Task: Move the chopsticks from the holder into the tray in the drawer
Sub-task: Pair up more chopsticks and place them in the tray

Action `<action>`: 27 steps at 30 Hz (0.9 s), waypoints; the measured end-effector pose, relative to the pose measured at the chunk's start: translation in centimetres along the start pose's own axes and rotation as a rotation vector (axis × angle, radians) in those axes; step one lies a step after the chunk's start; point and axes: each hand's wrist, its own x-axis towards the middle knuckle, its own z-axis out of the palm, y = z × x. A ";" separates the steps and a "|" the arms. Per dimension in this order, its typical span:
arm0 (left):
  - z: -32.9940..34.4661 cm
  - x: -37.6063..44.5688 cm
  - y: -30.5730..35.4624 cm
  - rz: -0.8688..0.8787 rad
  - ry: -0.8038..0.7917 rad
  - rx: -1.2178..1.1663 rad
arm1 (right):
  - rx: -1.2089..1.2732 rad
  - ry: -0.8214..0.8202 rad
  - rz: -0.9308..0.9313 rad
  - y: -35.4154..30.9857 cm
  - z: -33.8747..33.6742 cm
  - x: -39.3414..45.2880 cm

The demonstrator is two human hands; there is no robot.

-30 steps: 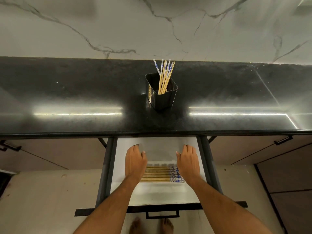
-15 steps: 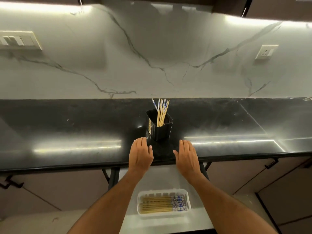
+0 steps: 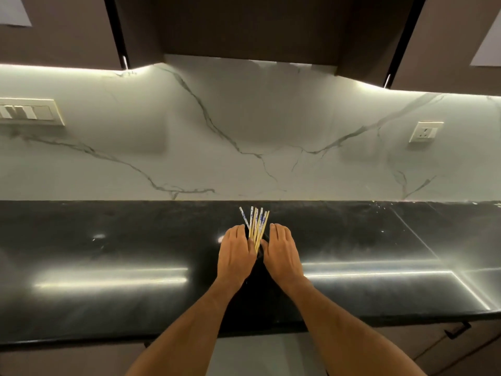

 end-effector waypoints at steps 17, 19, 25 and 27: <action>8.5 6.6 -2.9 -0.128 -0.082 -0.050 | 0.409 -0.098 0.483 2.9 8.2 10.2; 8.8 6.8 -3.1 -0.153 -0.098 -0.051 | 0.474 -0.084 0.546 2.7 8.6 10.6; 10.0 7.1 -3.9 -0.222 -0.137 -0.023 | 0.559 0.013 0.682 2.6 9.9 11.1; 10.2 7.1 -4.0 -0.220 -0.141 -0.006 | 0.582 0.034 0.700 2.6 10.1 11.2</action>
